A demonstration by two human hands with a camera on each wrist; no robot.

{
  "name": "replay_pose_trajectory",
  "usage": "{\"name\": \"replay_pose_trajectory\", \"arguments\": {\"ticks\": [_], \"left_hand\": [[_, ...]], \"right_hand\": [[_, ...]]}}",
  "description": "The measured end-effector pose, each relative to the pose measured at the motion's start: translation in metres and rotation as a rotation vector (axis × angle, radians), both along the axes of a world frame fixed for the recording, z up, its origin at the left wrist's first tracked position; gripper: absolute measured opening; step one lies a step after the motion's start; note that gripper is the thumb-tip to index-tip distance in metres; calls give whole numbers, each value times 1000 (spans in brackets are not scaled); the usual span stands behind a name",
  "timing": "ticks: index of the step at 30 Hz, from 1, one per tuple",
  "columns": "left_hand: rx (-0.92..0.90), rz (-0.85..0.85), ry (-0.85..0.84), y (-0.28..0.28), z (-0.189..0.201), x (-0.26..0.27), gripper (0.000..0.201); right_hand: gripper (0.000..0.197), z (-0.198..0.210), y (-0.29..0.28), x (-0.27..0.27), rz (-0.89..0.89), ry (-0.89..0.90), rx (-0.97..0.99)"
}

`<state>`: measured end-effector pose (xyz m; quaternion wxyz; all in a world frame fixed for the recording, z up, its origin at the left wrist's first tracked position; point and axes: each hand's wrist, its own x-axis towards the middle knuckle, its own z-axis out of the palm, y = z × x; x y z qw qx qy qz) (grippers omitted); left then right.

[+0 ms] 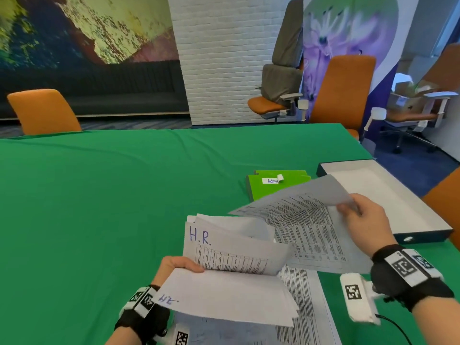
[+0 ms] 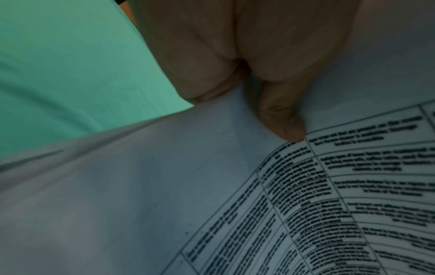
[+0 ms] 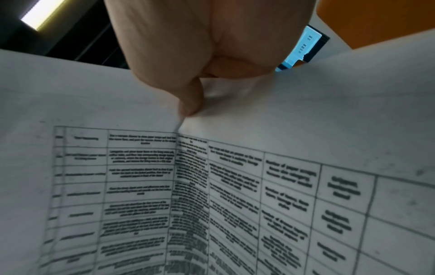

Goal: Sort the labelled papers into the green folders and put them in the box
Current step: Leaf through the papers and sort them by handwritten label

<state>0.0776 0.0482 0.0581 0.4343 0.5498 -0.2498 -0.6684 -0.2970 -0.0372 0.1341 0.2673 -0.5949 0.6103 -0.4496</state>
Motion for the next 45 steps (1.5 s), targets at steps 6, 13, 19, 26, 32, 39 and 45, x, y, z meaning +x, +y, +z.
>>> {"name": "replay_pose_trajectory", "arguments": {"ticks": [6, 13, 19, 26, 32, 39, 45], "left_hand": [[-124, 44, -64, -4, 7, -2, 15], [-82, 48, -88, -9, 3, -4, 10], [-226, 118, -58, -8, -4, 5, 60], [-266, 75, -85, -13, 13, -8, 62], [-420, 177, 121, -18, -5, -13, 57], [-476, 188, 121, -15, 1, -25, 59], [-490, 128, 107, -16, 2, -27, 57]], "right_hand": [[11, 29, -1, -17, 33, 124, -88], [12, 22, -10, -6, 163, 333, 23], [23, 10, -10, 1, 301, 124, 140], [18, -16, -5, 15, 429, -93, 315], [17, -26, -6, 18, 265, -371, 343], [15, -36, 9, 27, 543, -170, 527], [17, -25, 7, 35, 645, -68, 478]]}}
